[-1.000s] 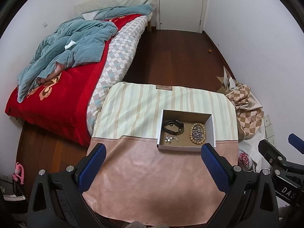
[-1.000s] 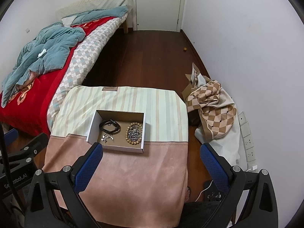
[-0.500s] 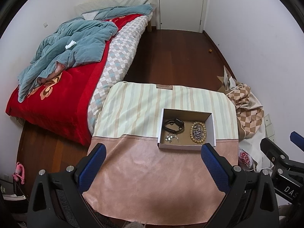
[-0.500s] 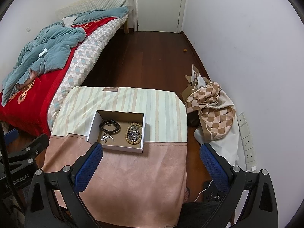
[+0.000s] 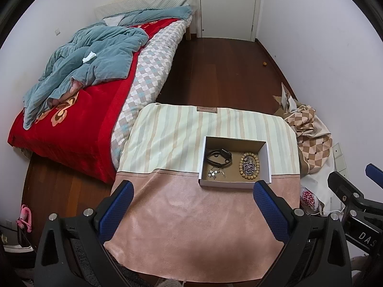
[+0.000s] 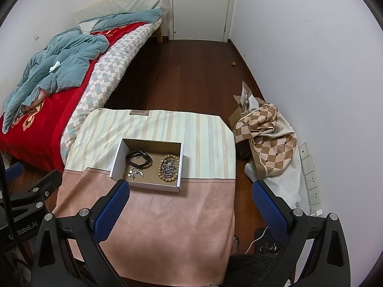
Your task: Organize jewelry
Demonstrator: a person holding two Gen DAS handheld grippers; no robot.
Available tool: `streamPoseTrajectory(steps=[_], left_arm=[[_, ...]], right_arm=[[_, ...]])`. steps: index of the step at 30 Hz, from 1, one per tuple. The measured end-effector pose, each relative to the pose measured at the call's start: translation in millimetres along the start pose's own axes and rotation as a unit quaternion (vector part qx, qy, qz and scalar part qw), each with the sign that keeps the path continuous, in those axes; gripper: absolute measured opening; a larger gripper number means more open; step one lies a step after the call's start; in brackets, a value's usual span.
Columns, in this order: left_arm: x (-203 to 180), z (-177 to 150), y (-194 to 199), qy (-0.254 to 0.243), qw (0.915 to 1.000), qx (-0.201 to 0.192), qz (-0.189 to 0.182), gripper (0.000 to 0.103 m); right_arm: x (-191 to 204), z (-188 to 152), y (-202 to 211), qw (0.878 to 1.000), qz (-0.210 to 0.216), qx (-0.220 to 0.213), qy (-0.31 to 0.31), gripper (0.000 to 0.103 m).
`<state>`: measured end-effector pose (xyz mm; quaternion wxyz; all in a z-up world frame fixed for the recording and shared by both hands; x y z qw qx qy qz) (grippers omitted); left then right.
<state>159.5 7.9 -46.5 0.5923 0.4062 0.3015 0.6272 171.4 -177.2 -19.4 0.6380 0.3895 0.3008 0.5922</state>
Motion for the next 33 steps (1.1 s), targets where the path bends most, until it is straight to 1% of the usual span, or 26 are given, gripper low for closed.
streamPoseTrajectory(steps=[33], left_arm=[[0.3,-6.4,9.2,-0.001,1.0,-0.001,0.0,0.102]], right_arm=[[-8.5,0.6,6.2,1.0,0.001,0.0,0.004,0.103]])
Point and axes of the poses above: each gripper's, at about its wrist camera, not at the fingertips, and y roughly against the way its jaws point, x to its left, z to its top, the point moved 3 cm from there along -y, roughly the way its jaws point, and after that the axes turned 14 degrees about -y, right-handed, at the moved point
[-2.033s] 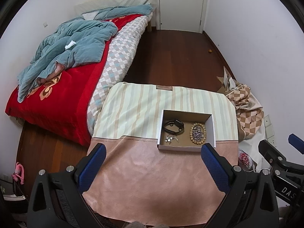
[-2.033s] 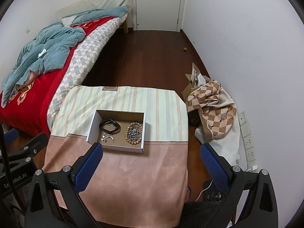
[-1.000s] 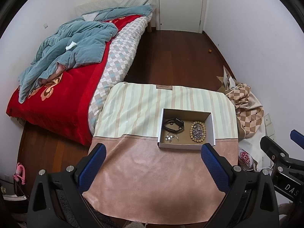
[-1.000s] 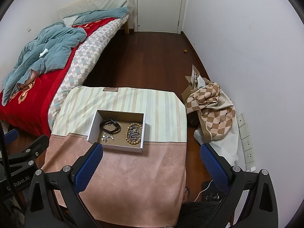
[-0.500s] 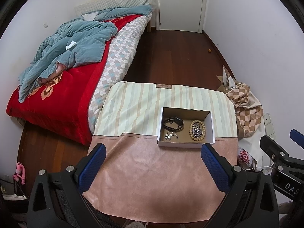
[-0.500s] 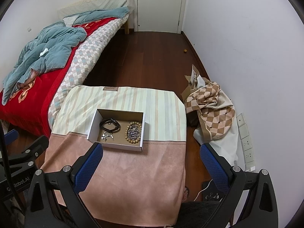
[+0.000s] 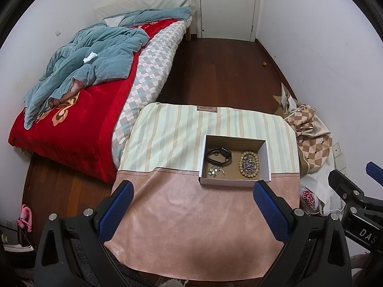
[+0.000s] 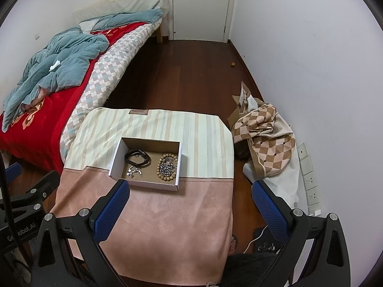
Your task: Organize jewelry
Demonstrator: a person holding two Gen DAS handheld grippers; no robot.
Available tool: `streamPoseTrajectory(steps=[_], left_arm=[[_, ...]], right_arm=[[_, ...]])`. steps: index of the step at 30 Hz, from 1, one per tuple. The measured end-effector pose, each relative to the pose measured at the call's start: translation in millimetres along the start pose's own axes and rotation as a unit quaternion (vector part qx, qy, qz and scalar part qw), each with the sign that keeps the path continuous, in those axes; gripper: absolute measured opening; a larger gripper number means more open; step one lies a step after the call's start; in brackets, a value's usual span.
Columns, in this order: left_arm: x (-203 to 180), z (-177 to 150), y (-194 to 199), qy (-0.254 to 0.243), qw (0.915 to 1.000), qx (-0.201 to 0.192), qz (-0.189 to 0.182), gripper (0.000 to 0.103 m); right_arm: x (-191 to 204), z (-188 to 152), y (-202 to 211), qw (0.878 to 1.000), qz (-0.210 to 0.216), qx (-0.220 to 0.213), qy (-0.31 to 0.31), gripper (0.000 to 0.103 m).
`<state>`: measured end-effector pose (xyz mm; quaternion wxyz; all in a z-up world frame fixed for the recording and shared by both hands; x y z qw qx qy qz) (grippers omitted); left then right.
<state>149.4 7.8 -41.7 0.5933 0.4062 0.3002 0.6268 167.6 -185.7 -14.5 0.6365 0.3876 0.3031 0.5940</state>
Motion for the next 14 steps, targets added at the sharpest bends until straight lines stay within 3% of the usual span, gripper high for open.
streamPoseTrajectory(steps=[14], left_arm=[[1.4,-2.1,-0.1,0.005,1.0,-0.001,0.001,0.102]], right_arm=[[1.2,-0.7,-0.7,1.0,-0.002,0.001,0.003,0.103]])
Point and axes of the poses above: each gripper's, at about its wrist camera, not at the fingertips, and y roughly against the way its jaws point, x to its left, z to its top, the point moved 3 cm from there along -y, roughly the way its jaws point, and after that the axes turned 14 degrees about -y, right-handed, at the moved point
